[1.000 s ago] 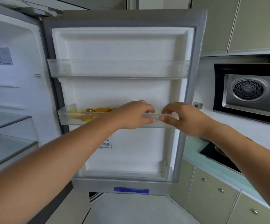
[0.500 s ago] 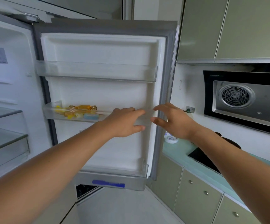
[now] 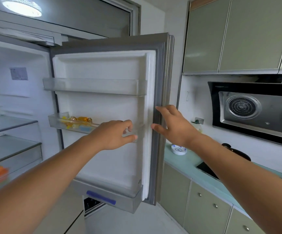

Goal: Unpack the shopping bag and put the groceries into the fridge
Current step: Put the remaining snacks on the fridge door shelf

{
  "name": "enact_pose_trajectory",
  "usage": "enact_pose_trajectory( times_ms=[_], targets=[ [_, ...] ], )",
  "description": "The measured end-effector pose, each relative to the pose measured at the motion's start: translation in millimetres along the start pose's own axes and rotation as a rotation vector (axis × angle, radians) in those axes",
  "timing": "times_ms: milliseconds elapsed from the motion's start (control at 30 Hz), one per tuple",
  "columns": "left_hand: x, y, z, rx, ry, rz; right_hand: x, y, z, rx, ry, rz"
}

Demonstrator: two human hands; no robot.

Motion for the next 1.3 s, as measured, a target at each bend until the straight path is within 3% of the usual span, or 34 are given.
enact_pose_trajectory(
  times_ms=[400,567,800,1100,1300],
  targets=[
    [-116.4,48.3,-18.4,0.037,0.022,-0.004,-47.1,1.6,-111.4,-0.237,0.237,0.38],
    [-154.0,63.5,-15.2,0.039,0.042,0.106,-59.4,7.9,-165.3,-0.261,0.454,0.488],
    [-219.6,82.9,-44.2,0.02,0.202,0.19,-65.7,-4.1,-236.3,-0.269,0.659,0.654],
    [-303.7,99.9,-90.8,0.172,0.39,0.198,-60.7,-30.6,-337.0,-0.04,0.962,0.778],
    [-349.9,96.6,-125.5,0.011,0.476,0.247,-52.9,-56.5,-406.6,0.132,1.101,0.749]
  ],
)
Point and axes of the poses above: each hand's wrist, its own x-axis towards the middle knuckle, its own y-axis out of the back of the hand, z = x × y, the point moved 3 cm from there along x, towards the middle knuckle, and after that the axes turned 6 degrees about -y, right-handed, at the moved point
